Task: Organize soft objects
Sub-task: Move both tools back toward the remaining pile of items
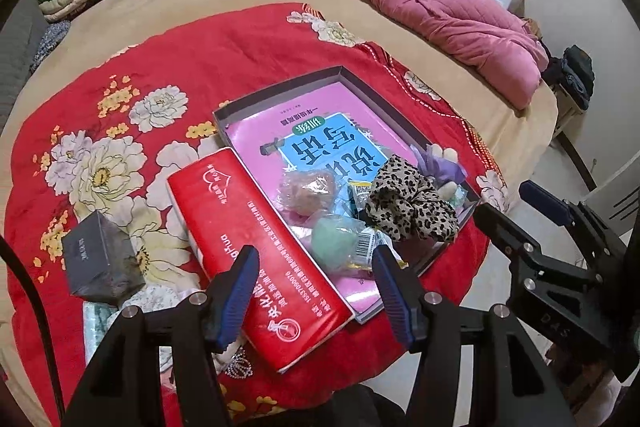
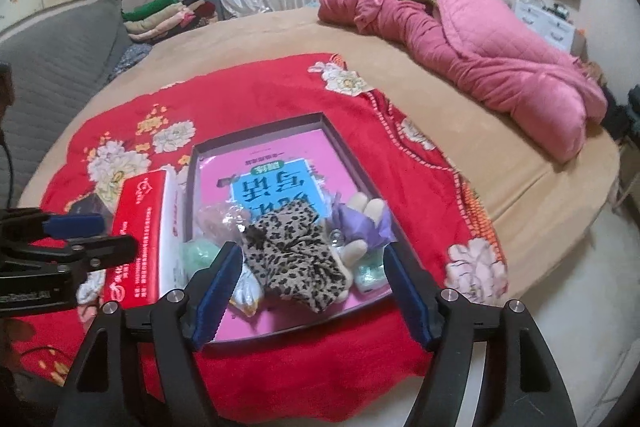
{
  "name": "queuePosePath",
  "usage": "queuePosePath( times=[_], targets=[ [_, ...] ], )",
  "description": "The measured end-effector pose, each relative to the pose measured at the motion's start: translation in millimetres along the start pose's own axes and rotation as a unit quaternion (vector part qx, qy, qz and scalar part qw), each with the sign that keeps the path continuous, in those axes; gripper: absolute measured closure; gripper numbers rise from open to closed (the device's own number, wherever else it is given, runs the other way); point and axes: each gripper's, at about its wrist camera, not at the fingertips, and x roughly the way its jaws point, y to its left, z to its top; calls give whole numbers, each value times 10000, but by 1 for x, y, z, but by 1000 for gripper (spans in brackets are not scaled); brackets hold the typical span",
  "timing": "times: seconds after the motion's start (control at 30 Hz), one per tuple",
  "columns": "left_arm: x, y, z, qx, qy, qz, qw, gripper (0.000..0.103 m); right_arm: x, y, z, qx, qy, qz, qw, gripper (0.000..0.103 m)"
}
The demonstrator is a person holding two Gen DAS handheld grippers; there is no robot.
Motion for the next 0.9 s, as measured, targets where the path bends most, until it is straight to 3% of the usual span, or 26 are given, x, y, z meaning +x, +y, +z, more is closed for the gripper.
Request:
queuePosePath(
  times=[0.57, 0.9],
  targets=[
    [-38, 10, -20, -8, -289, 113, 9995, 43, -43, 23, 9, -132, -343, -93, 9993, 26],
    [-66, 42, -35, -228, -433, 289, 9984, 43, -62, 49, 14, -310, -498, -9, 9983, 26]
  ],
)
